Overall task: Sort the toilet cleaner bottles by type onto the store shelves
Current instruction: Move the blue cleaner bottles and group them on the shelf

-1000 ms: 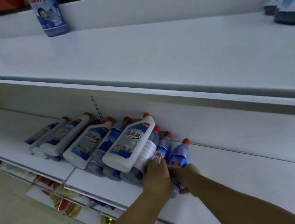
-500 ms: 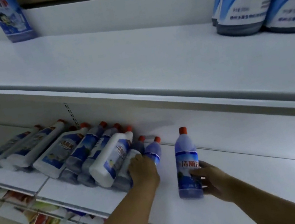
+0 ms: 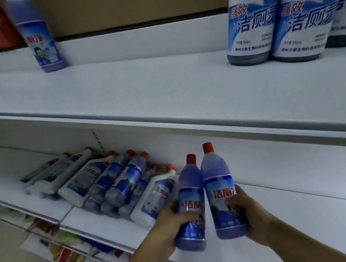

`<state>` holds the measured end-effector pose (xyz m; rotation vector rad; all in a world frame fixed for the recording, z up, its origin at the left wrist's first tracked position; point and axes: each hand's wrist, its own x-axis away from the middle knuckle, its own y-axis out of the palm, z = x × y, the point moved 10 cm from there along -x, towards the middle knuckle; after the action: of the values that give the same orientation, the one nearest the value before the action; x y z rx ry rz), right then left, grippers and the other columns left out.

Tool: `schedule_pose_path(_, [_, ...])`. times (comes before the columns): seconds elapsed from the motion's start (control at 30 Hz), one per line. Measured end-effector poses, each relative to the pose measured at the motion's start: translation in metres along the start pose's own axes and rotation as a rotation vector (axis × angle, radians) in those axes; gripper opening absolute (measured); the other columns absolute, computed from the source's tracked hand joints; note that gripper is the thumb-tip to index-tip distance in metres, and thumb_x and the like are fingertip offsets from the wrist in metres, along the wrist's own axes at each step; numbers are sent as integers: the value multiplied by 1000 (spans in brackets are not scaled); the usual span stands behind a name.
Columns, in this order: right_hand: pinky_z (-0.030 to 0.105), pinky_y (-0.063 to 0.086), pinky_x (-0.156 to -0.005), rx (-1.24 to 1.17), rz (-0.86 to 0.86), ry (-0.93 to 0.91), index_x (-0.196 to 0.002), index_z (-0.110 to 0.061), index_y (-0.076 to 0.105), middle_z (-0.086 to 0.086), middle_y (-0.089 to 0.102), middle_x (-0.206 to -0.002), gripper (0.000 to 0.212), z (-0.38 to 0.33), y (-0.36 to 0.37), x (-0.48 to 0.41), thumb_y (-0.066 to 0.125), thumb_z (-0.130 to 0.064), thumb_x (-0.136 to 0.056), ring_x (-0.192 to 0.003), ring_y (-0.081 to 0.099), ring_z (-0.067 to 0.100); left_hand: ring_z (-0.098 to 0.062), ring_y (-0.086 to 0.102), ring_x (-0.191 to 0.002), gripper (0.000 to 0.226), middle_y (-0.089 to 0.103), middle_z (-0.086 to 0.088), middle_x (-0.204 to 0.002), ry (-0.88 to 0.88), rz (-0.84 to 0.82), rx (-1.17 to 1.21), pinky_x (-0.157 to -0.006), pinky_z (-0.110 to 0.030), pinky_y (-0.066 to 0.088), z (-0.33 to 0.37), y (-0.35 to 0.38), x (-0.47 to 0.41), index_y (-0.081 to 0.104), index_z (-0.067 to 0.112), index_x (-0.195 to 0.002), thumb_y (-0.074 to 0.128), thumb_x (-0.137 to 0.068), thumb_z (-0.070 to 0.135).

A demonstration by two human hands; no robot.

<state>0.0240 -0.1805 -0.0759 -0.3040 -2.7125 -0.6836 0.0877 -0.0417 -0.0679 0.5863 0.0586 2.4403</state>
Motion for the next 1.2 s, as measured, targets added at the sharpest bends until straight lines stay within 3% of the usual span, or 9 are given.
schedule_pose_path(0.1, [40,58,-65,12,-112,-19,-119,-17,49,19,65,-103,42,-6,41,2,57,0,-81,-80,67,30,-29,71,-75,48,73,-16,-87,49,27,267,-62,-38,57,10,-16,26,57,7,-112,70,-68,-6])
schedule_pose_path(0.17, [40,57,-68,33,-192,-28,-120,-16,47,18,65,-103,59,-5,76,4,67,-2,-66,-83,67,29,-30,71,-75,58,72,-17,-89,132,113,343,-61,-40,57,24,-33,51,54,7,-117,68,-61,-3])
schedule_pose_path(0.23, [38,55,-70,98,-264,-48,-120,-17,45,15,65,-102,71,-1,116,8,67,-8,-53,-85,66,27,-32,69,-78,68,69,-21,-98,210,215,355,-61,-40,58,35,-60,82,49,5,-126,66,-61,1])
schedule_pose_path(0.43, [44,55,-80,251,-575,-57,-125,-23,38,12,60,-108,57,9,260,36,64,-5,-78,-94,64,28,-29,72,-74,68,72,-16,-94,376,549,298,-56,-37,58,71,-136,213,51,6,-124,72,-60,12])
schedule_pose_path(0.53, [45,56,-84,260,-688,-102,-128,-24,41,12,62,-113,66,-3,320,55,70,-18,-69,-98,66,29,-29,72,-81,85,71,-16,-100,482,626,243,-61,-38,59,103,-157,268,50,7,-126,85,-49,21])
schedule_pose_path(0.67, [41,58,-74,186,-818,-149,-122,-17,50,15,67,-108,60,-36,386,81,70,-18,-65,-89,70,28,-32,71,-87,98,71,-18,-104,660,609,185,-66,-40,58,163,-173,315,55,9,-116,95,-33,40])
schedule_pose_path(0.83, [45,55,-80,179,-866,-239,-121,-7,52,18,69,-105,62,-73,442,96,72,-20,-64,-88,67,32,-34,70,-90,60,69,-20,-105,758,559,177,-71,-43,57,212,-199,342,57,7,-113,83,-61,22])
schedule_pose_path(0.97, [56,48,-89,157,-929,-320,-123,-2,50,28,62,-117,86,-85,486,101,85,-28,-49,-99,61,43,-34,70,-91,45,70,-19,-106,778,529,117,-69,-42,58,238,-228,357,55,7,-116,72,-76,19])
schedule_pose_path(1.2, [37,55,-74,265,-742,-581,-115,-13,56,12,70,-101,63,-132,537,89,72,-26,-55,-89,68,26,-39,67,-101,76,67,-20,-115,888,312,-33,-76,-48,56,314,-272,355,52,12,-124,85,-58,30])
